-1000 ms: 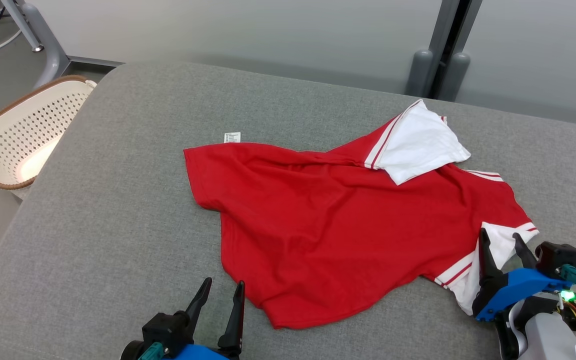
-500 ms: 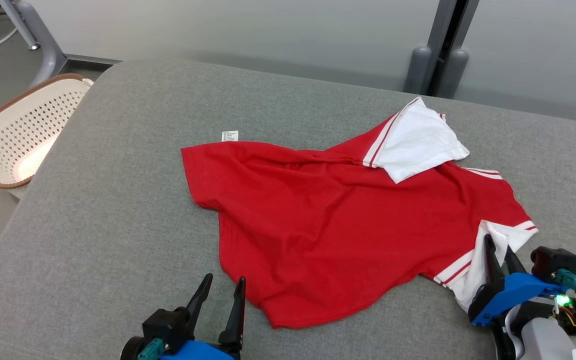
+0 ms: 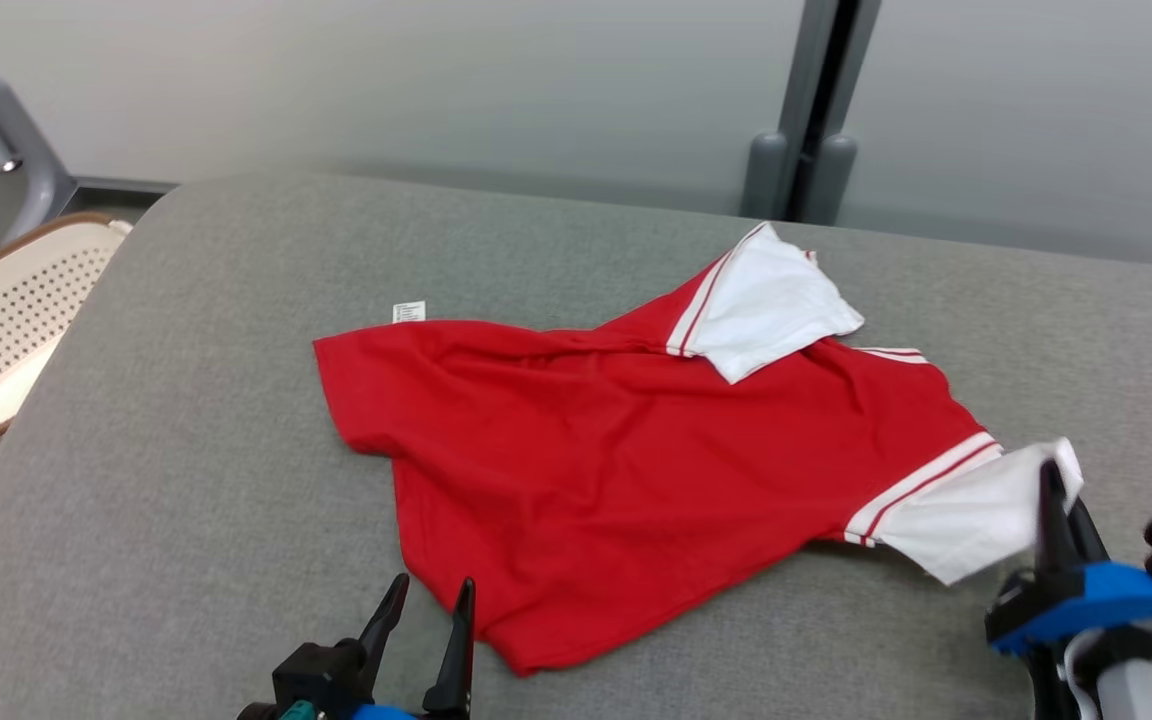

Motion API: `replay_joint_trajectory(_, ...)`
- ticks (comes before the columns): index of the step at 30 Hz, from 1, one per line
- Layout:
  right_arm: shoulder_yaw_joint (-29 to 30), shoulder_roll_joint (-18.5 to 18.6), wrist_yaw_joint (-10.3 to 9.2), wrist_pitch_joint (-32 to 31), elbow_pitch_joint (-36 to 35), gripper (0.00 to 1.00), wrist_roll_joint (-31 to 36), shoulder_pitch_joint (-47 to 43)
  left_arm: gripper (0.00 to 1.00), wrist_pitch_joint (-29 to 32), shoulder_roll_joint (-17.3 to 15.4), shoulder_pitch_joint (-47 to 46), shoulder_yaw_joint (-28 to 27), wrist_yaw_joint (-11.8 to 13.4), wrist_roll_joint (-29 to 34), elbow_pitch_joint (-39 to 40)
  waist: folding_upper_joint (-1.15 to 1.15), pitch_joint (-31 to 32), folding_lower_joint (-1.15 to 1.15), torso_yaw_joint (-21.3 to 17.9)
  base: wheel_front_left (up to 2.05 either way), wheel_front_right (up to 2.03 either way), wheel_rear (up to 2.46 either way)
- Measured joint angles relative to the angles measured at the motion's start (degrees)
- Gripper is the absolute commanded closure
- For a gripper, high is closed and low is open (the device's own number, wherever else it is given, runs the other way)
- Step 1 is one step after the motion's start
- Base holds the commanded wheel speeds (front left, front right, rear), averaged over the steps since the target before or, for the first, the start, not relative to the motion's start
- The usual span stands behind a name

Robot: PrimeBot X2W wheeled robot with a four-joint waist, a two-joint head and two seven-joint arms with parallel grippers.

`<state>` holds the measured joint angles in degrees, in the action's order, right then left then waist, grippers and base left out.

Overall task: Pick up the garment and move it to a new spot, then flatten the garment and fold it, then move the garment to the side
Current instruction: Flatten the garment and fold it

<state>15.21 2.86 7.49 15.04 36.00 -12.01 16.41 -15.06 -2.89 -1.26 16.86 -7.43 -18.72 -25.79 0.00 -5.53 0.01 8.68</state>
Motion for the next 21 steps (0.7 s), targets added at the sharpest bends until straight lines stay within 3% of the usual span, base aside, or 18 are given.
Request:
replay_joint_trajectory(4,2.04,0.04,0.00,0.00,-2.22,1.00,-0.57,-5.65,0.00,0.00,-0.02,0.55,-0.36,0.00,0.07,-0.14,0.00,1.86,0.00,-2.01,0.00,0.00,0.00)
replay_joint_trajectory(5,2.30,0.02,0.00,0.00,-2.10,0.89,-0.77,-7.08,0.00,0.00,0.01,0.80,-0.56,0.00,0.07,-0.24,0.00,2.28,-0.01,-2.47,0.00,0.00,0.00)
replay_joint_trajectory(6,2.72,0.00,0.00,-0.01,-1.83,0.55,-0.76,-8.45,0.00,0.00,0.00,1.01,-0.73,0.00,0.07,-0.35,0.00,2.69,0.00,-2.90,0.00,0.00,0.00)
replay_joint_trajectory(7,3.42,-0.05,0.00,-0.01,-1.76,0.00,-0.73,-9.68,0.00,0.00,-0.02,1.16,-0.88,0.00,0.07,-0.46,0.00,3.08,-0.01,-3.33,0.00,0.00,0.00)
replay_joint_trajectory(12,6.25,0.03,-0.01,0.00,-2.96,0.00,2.89,-13.06,0.00,0.00,0.01,1.88,-1.22,0.00,0.14,-1.02,0.00,4.09,-0.02,-4.97,0.00,0.00,0.00)
replay_joint_trajectory(21,2.68,0.02,0.00,0.00,-5.10,0.00,3.27,-12.48,0.00,0.00,-0.01,2.19,-1.20,0.00,-0.53,-3.16,0.00,3.36,-0.01,-6.06,0.00,0.00,0.00)
